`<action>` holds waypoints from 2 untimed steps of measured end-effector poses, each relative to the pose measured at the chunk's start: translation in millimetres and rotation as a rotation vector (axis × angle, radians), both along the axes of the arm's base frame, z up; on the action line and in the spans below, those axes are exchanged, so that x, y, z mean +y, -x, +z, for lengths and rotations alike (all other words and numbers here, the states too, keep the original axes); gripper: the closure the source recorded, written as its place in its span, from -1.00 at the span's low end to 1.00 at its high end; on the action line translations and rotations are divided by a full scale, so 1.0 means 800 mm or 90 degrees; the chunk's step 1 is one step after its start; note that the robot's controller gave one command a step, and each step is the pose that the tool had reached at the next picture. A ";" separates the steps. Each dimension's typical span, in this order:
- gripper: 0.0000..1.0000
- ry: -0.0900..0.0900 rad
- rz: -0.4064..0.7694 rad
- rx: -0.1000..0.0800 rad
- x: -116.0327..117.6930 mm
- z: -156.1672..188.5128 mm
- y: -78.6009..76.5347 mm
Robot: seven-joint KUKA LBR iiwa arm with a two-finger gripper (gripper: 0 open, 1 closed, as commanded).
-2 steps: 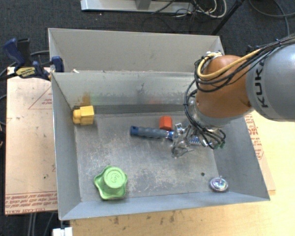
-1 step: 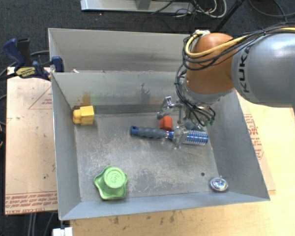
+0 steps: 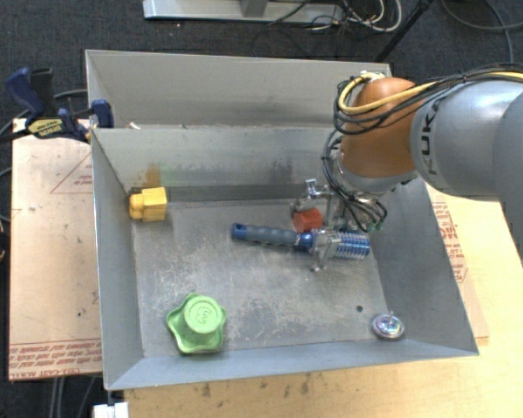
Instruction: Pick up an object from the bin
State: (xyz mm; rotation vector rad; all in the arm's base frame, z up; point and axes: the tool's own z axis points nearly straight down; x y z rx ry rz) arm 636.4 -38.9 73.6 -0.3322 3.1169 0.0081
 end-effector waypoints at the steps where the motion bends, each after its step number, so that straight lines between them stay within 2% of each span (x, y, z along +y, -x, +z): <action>1: 1.00 0.001 0.003 -0.007 0.002 0.005 -0.003; 2: 1.00 0.003 0.039 -0.002 0.027 0.166 0.011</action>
Offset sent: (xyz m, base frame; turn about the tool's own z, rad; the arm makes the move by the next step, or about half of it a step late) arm 0.0000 0.0000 0.0000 0.0000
